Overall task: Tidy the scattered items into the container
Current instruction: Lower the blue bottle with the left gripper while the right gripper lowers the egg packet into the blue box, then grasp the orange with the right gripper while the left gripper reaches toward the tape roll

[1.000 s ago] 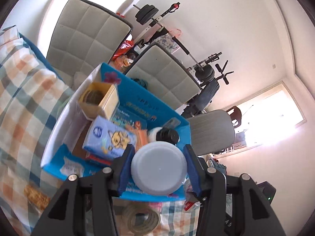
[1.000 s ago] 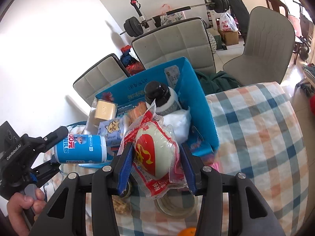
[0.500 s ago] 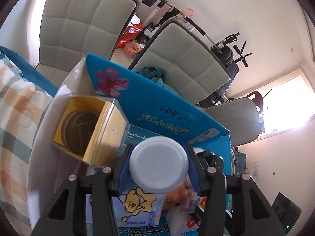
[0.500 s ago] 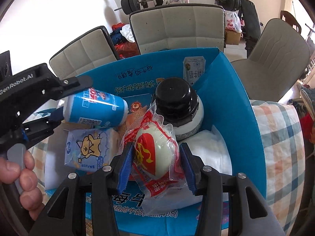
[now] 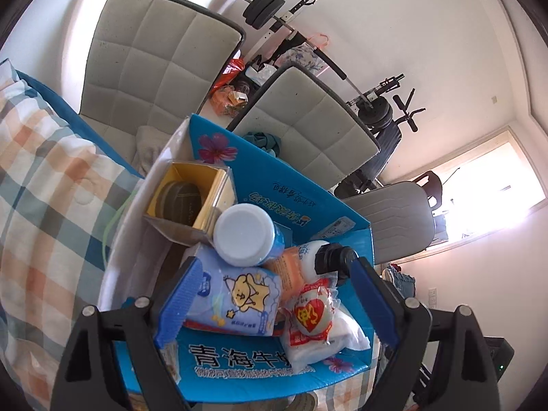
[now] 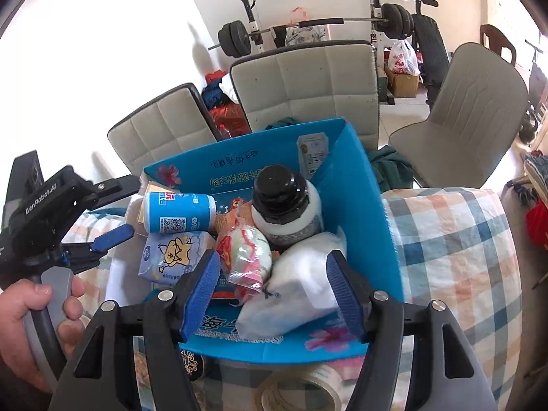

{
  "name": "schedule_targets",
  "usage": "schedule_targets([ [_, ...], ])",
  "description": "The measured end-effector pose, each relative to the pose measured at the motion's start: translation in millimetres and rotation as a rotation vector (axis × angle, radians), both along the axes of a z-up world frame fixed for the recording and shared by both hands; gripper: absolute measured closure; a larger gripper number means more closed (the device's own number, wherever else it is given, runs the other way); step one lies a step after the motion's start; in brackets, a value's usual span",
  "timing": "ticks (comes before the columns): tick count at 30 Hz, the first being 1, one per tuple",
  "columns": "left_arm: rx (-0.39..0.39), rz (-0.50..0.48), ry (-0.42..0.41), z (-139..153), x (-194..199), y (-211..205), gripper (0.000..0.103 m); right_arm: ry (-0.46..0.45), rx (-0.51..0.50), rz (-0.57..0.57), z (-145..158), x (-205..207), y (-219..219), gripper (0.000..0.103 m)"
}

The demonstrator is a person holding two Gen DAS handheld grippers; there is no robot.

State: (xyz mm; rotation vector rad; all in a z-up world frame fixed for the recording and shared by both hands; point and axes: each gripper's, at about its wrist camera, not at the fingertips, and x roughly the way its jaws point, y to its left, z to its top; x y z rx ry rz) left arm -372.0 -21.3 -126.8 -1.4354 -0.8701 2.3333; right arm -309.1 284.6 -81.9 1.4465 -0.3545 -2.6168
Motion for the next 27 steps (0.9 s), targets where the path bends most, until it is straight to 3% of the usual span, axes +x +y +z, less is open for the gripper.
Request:
schedule_targets([
  [6,-0.056,-0.03,-0.01,2,69,-7,0.011,-0.052,-0.061,-0.099,-9,58,63,0.03],
  [11,-0.094,-0.042,-0.138,-42,121,0,0.011,-0.194,-0.11,-0.134,-55,104,83,0.03],
  [17,-0.14,0.015,-0.296,-105,170,0,0.011,-0.312,-0.161,-0.114,-103,168,70,0.03],
  [20,-0.093,0.101,-0.344,-124,179,-11,0.009,-0.346,-0.163,-0.093,-117,187,55,0.03],
  [24,-0.108,0.126,-0.344,-120,182,-5,0.009,-0.361,-0.146,-0.068,-128,194,39,0.028],
  [27,-0.099,0.094,-0.309,-107,187,13,0.009,-0.369,-0.065,-0.034,-137,193,25,0.027],
])
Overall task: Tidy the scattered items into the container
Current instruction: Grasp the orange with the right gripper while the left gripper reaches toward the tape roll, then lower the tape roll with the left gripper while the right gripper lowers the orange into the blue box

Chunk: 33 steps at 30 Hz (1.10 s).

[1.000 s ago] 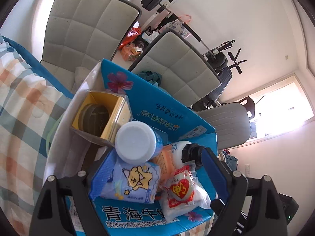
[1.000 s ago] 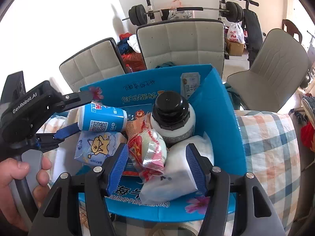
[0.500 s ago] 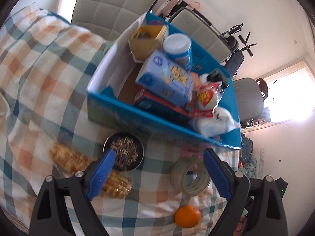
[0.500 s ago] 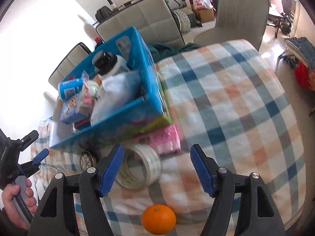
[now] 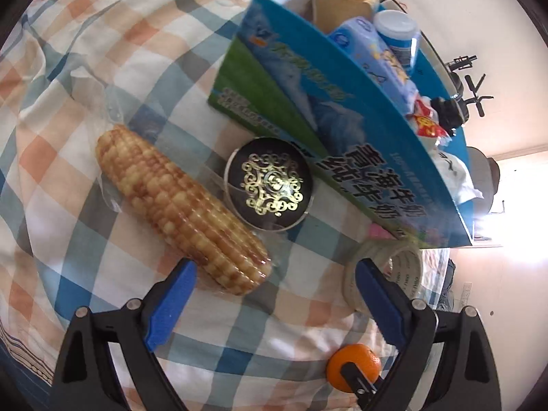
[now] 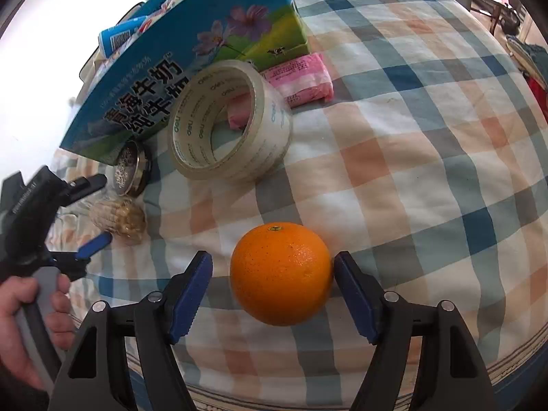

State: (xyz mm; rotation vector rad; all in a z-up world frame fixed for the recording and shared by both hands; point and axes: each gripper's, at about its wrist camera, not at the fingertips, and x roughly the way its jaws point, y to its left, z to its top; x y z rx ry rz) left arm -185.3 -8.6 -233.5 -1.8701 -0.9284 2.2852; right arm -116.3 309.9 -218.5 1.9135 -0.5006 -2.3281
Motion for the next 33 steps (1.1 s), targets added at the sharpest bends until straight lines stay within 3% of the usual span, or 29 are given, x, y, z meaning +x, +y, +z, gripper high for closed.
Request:
schedule_targets([
  [4,0.041,-0.07,-0.004,2,-1,36,0.009,-0.027,0.043,0.002,-20,2,-4,0.031],
  [6,0.042,-0.108,-0.002,4,-9,57,0.009,0.002,0.052,-0.003,-17,6,-2,0.037],
  [9,0.049,-0.173,-0.021,-5,-18,89,0.009,0.007,0.066,-0.025,-13,15,7,0.037],
  [13,0.006,-0.252,-0.045,-24,-33,120,0.009,0.002,0.069,-0.058,-8,28,28,0.037],
  [15,-0.009,-0.273,-0.06,-36,-38,127,0.024,0.004,0.077,-0.079,-4,34,39,0.037],
  [16,-0.023,-0.278,-0.015,-32,-39,129,0.029,0.007,0.081,-0.089,-2,36,45,0.037],
  [17,-0.032,-0.306,-0.01,-32,-42,132,0.06,0.009,0.085,-0.101,1,39,50,0.037],
  [18,-0.042,-0.315,-0.026,-35,-44,133,0.074,0.011,0.086,-0.112,3,41,56,0.037],
  [21,-0.015,-0.291,-0.011,-37,-45,123,0.081,0.02,0.081,-0.149,8,48,71,0.037],
  [25,-0.004,-0.284,0.031,-30,-38,112,0.081,0.03,0.065,-0.194,12,51,85,0.037],
  [33,0.11,-0.231,0.115,3,-21,81,0.083,0.092,0.049,-0.194,33,37,77,0.037],
])
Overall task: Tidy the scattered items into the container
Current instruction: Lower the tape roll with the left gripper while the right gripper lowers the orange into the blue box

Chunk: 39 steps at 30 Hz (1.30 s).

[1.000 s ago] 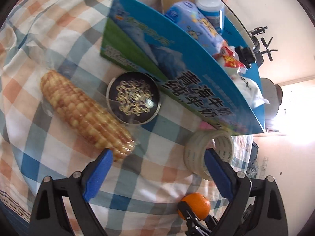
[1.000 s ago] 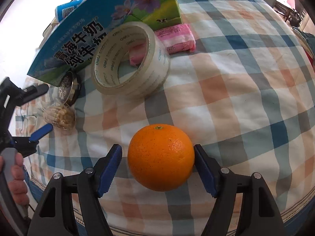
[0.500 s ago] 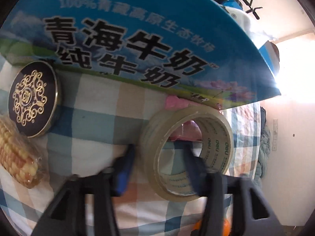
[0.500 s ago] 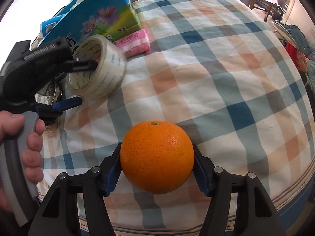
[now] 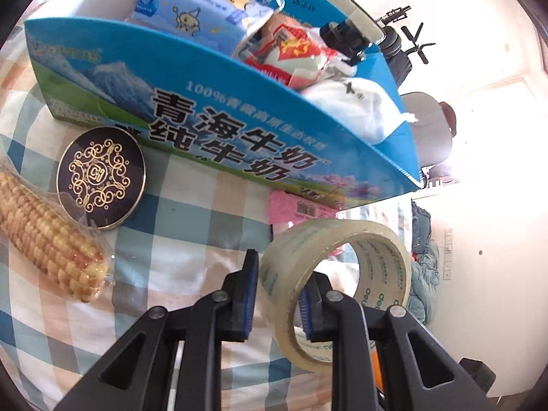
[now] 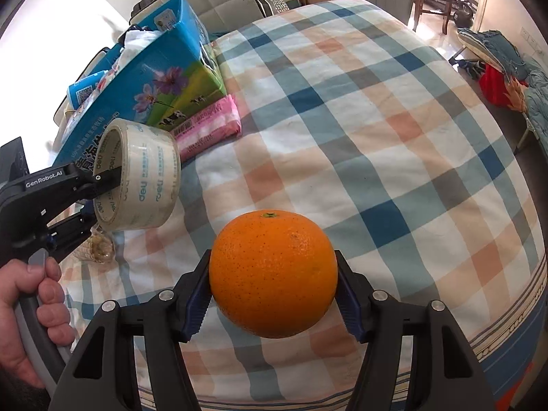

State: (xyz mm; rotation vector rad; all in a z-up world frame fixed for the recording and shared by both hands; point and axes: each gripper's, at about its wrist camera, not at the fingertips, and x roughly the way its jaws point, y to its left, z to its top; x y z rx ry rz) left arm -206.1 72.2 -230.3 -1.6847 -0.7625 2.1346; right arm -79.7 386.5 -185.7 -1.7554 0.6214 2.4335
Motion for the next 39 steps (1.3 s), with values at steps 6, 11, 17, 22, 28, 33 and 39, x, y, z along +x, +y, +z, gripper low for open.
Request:
schedule_targets([
  [6,0.088,0.11,0.071,42,-6,-51,0.082,0.07,-0.015,0.022,24,-21,-27,0.037],
  [11,0.089,0.218,0.164,82,-50,-97,0.082,0.124,-0.018,0.04,47,-43,-38,0.037],
  [17,0.025,0.286,0.175,69,-101,-138,0.083,0.175,-0.017,0.049,71,-76,-51,0.037],
  [22,-0.039,0.27,0.154,42,-109,-138,0.082,0.258,0.014,0.089,105,-124,-65,0.037],
  [28,-0.101,0.252,0.188,35,-102,-124,0.082,0.317,0.082,0.209,125,-187,-108,0.037],
  [33,-0.107,0.242,0.174,40,-97,-122,0.075,0.282,0.091,0.311,113,-246,-154,0.037],
  [39,-0.104,0.262,0.192,56,-92,-126,0.026,0.192,0.111,0.391,78,-298,-195,0.037],
])
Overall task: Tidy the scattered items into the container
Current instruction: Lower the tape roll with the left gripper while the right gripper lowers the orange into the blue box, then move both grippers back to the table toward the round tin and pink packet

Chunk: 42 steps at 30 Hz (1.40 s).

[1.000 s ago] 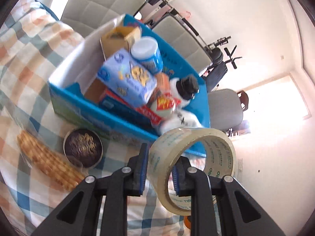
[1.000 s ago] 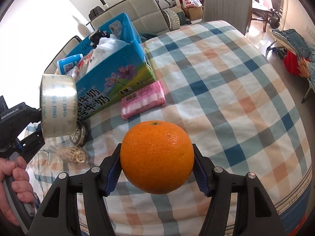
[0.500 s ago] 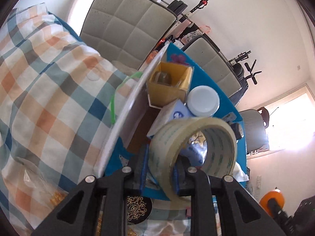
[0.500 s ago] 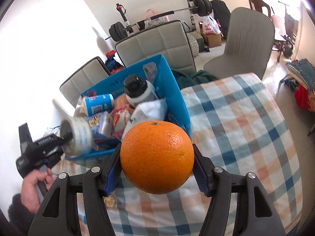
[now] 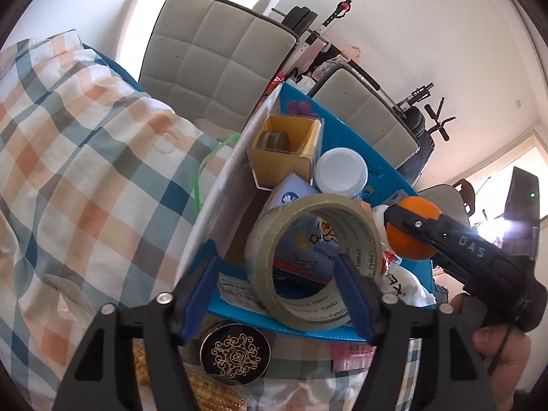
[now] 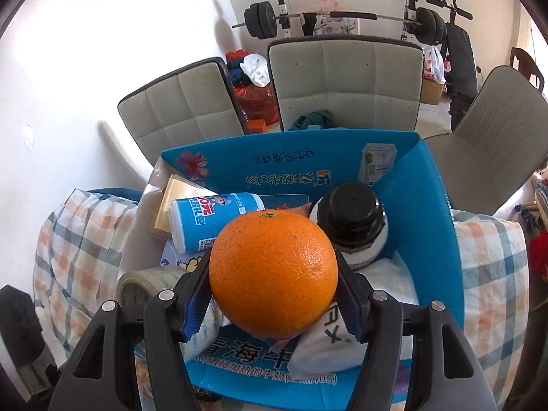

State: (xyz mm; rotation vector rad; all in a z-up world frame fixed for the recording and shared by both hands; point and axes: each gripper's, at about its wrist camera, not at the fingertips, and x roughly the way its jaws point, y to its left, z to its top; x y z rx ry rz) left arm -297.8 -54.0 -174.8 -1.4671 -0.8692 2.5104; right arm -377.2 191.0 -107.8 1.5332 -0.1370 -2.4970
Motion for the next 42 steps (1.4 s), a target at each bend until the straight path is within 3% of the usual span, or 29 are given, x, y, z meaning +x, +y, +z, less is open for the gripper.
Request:
schedule_targets([
  [6,0.029,0.059,0.015,14,15,-23,0.021,-0.082,-0.035,0.038,-25,-9,-5,0.036],
  [9,0.049,0.118,0.023,16,34,-40,0.017,-0.028,-0.104,0.009,-11,0,13,0.026],
  [11,0.06,0.158,0.003,11,48,-51,0.017,0.008,-0.159,-0.009,5,7,26,0.024],
  [16,0.04,0.233,-0.132,-27,76,-72,0.017,0.093,-0.22,-0.063,37,56,66,0.02],
  [18,0.068,0.268,-0.205,-47,86,-75,0.017,0.106,-0.213,-0.09,38,83,82,0.019],
  [21,0.076,0.299,-0.291,-76,95,-70,0.017,0.056,-0.19,-0.195,17,118,108,0.019],
  [24,0.095,0.301,-0.334,-96,98,-58,0.017,-0.085,-0.253,-0.32,-27,141,137,0.019],
  [28,0.059,0.291,-0.321,-96,99,-46,0.014,-0.238,-0.337,-0.503,-84,155,164,0.019],
  [30,0.036,0.285,-0.321,-93,100,-44,0.014,-0.281,-0.392,-0.584,-103,152,172,0.019],
  [32,0.01,0.284,-0.32,-86,104,-43,0.014,-0.305,-0.383,-0.626,-116,143,170,0.019],
  [36,0.025,0.277,-0.303,-73,115,-47,0.014,-0.274,-0.201,-0.575,-114,128,145,0.019],
  [40,-0.023,0.278,-0.269,-59,125,-56,0.014,-0.137,-0.134,-0.35,-87,144,94,0.019],
  [42,-0.01,0.307,-0.273,-59,131,-65,0.014,-0.095,-0.128,-0.218,-84,149,61,0.019],
])
